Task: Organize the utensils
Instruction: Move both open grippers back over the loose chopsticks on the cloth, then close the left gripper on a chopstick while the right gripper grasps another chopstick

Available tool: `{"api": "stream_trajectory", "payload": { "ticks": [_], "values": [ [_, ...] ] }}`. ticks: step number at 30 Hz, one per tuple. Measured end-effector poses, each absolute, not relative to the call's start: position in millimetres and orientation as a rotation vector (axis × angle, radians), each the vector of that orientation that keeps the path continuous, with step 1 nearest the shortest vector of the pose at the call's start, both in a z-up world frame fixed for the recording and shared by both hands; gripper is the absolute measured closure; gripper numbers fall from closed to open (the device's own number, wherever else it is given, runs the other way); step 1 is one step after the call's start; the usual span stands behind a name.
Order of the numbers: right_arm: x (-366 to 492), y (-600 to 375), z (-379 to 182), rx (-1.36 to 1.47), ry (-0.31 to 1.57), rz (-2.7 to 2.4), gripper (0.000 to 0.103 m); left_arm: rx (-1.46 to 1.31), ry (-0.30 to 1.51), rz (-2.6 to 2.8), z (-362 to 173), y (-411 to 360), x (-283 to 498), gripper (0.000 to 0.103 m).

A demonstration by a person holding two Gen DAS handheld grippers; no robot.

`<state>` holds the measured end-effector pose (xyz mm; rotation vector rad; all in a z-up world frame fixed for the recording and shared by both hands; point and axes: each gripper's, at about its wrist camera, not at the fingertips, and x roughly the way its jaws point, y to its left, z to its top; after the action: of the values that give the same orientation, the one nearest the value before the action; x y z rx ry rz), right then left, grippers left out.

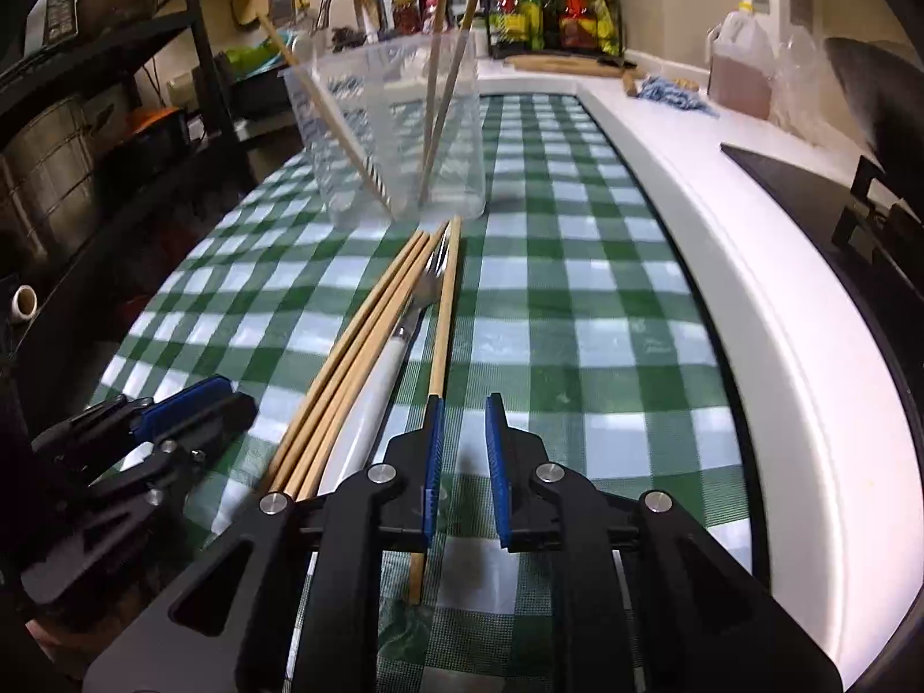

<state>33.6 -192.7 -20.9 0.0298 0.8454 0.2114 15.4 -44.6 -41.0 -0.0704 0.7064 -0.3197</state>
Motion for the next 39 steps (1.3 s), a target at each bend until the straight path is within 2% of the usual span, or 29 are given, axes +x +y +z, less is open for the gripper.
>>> {"api": "stream_trajectory", "payload": {
  "ticks": [11, 14, 20, 23, 39],
  "values": [
    [36, -180, -38, -0.022, 0.921, 0.249, 0.087, -0.008, 0.76, -0.318, -51, -59, 17, 0.087],
    [36, -179, -42, -0.033, 0.936, 0.244, 0.087, 0.034, 0.749, -0.27, -49, -59, 15, 0.096],
    [35, -178, -42, -0.051, 0.929, 0.234, 0.087, -0.014, 0.747, -0.268, -47, -46, 16, 0.096],
    [35, -177, -42, -0.061, 0.924, 0.235, 0.096, 0.032, 0.76, -0.273, -51, -55, 17, 0.095],
    [41, -194, -41, -0.032, 0.92, 0.125, 0.095, -0.028, 0.754, -0.07, -50, -13, 19, 0.097]
  ]
}}
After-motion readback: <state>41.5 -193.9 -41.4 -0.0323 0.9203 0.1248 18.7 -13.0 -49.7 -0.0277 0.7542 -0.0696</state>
